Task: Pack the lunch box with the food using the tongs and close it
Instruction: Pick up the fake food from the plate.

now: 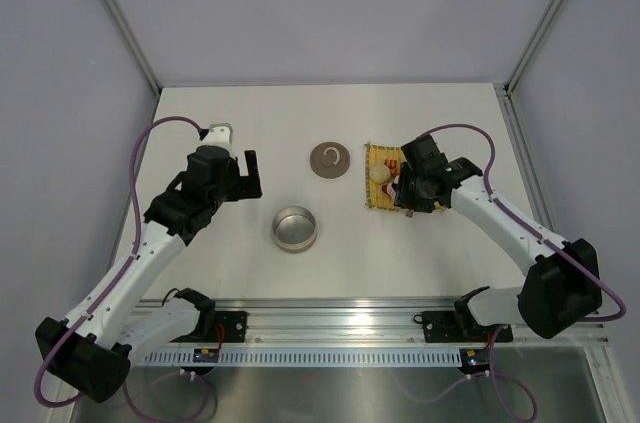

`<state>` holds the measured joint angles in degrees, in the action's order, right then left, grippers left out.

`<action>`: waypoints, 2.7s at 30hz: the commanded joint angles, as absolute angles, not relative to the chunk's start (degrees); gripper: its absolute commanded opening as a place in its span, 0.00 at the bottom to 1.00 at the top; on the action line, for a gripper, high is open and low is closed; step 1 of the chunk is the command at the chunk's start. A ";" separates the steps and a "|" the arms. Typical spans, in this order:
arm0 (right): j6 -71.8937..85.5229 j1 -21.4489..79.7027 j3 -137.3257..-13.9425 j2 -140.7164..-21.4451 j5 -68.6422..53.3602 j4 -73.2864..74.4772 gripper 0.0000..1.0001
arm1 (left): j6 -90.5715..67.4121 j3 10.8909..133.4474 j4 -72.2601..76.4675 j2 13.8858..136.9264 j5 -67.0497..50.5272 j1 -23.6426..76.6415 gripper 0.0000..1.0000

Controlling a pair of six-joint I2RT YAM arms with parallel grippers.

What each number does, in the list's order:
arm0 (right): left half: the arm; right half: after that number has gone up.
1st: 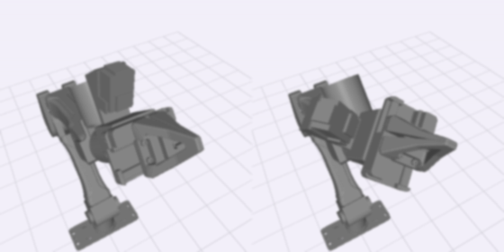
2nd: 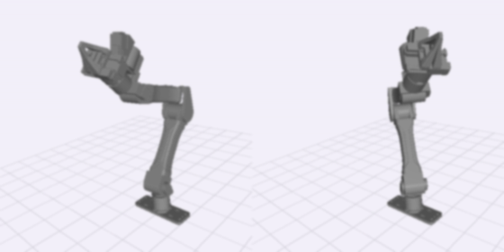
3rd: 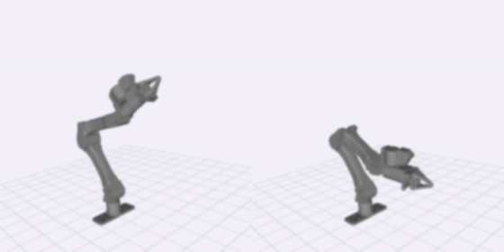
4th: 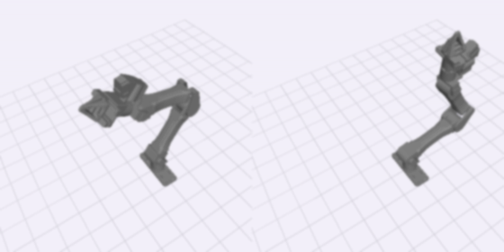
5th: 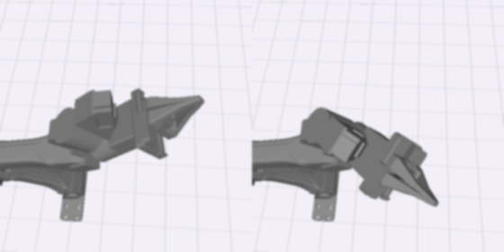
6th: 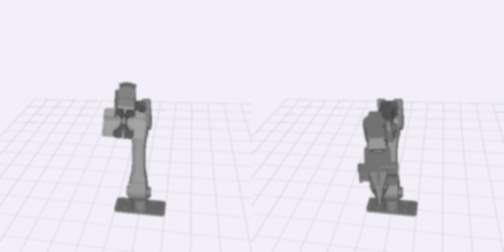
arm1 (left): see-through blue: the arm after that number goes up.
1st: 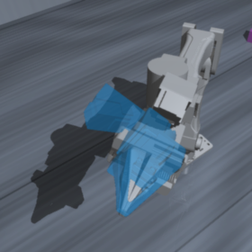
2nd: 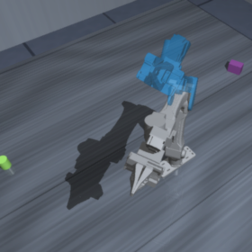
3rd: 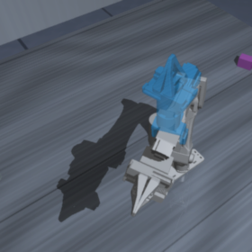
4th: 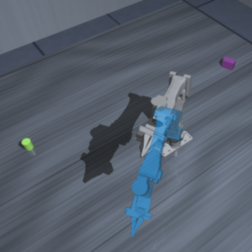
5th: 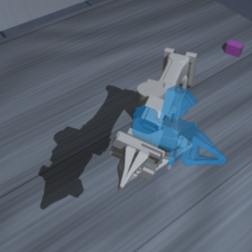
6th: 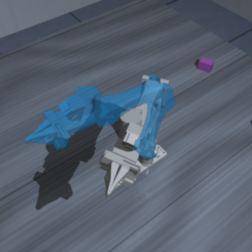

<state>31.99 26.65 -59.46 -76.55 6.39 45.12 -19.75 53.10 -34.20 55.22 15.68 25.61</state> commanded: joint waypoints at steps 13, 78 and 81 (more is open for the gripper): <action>33.14 25.75 -62.84 -79.27 10.46 42.80 0.48 | -19.42 53.97 -31.46 55.72 15.64 25.93 0.99; 30.59 24.70 -65.30 -73.13 7.56 45.26 0.00 | -28.73 55.20 -39.55 65.83 14.94 25.93 0.99; 30.32 24.70 -65.21 -72.77 7.65 45.35 0.00 | -34.26 52.65 -42.01 66.27 15.47 25.84 0.96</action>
